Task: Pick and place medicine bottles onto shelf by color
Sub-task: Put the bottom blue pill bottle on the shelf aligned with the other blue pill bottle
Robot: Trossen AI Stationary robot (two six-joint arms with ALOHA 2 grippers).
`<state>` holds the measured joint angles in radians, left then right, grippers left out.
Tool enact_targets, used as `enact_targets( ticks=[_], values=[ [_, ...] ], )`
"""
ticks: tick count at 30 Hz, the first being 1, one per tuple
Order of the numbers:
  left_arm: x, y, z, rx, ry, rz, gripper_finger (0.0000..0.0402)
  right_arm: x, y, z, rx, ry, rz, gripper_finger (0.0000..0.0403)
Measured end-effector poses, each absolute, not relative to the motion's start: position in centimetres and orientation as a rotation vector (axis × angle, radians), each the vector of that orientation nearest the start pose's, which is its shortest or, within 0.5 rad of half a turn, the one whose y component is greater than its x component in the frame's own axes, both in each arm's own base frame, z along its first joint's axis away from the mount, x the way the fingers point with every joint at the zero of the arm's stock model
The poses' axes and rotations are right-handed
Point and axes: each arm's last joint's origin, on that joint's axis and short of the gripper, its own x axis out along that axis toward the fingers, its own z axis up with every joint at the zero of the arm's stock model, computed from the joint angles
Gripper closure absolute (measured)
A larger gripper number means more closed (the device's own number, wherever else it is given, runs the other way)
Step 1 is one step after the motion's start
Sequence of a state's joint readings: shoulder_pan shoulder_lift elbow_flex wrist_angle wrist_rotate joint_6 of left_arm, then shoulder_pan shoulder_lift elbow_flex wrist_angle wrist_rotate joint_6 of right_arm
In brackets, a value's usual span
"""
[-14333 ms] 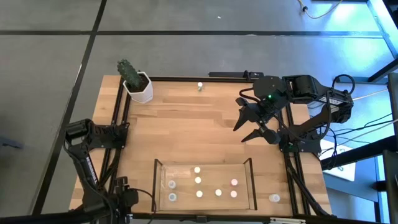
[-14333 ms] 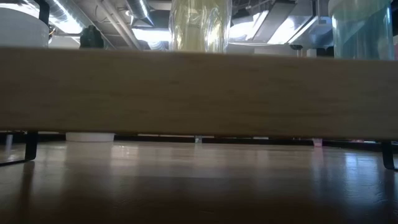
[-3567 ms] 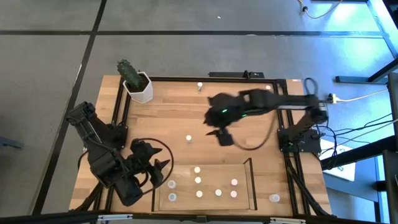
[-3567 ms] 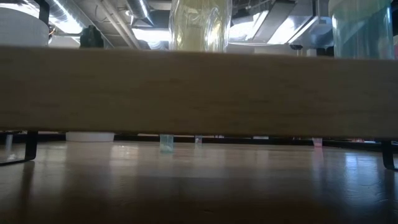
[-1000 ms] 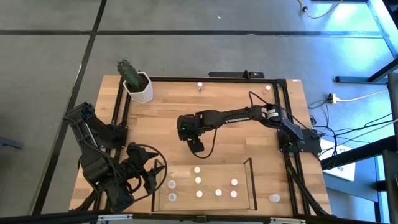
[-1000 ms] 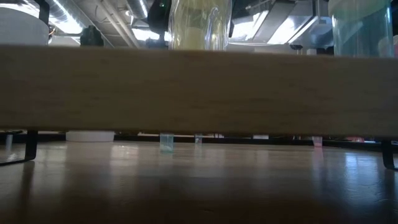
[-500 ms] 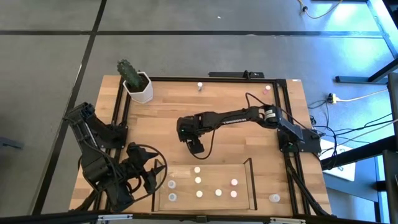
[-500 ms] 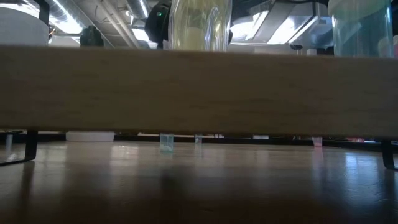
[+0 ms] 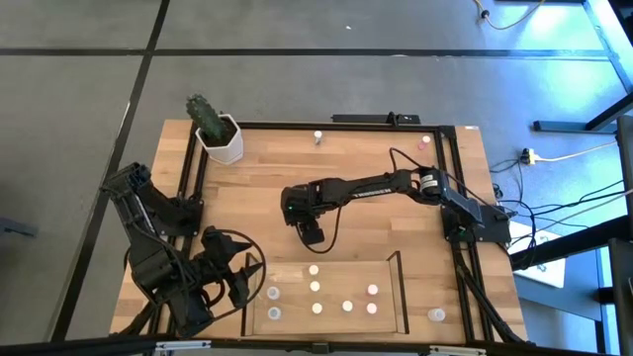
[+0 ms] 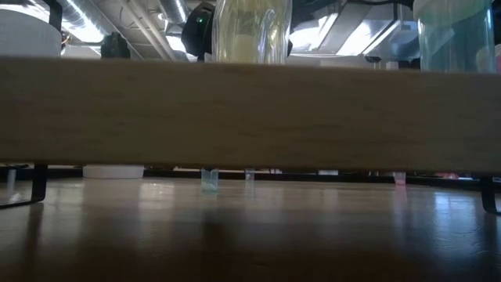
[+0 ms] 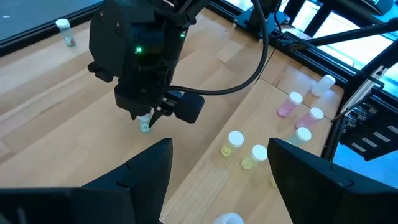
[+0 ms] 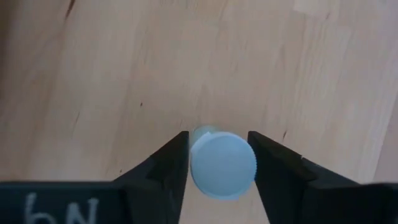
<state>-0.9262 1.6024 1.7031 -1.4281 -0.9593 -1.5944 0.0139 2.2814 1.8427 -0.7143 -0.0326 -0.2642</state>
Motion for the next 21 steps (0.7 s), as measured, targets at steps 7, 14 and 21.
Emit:
enact_targets(
  ticks=[7, 14, 21],
  values=[
    [19.1, -21.5, 37.0, -0.444, 0.503, 0.553, 0.0146, 47.9, 0.8, 16.6, -0.174, 1.144, 0.166, 0.0290],
    [19.1, -21.5, 37.0, -0.437, 0.505, 0.552, 0.0146, 47.8, 1.1, 16.5, -0.131, 1.157, 0.144, 0.0290],
    [19.1, -21.5, 37.0, -0.439, 0.514, 0.550, 0.0146, 47.5, 3.0, 17.5, -0.110, 1.183, 0.153, 0.0296]
  ],
)
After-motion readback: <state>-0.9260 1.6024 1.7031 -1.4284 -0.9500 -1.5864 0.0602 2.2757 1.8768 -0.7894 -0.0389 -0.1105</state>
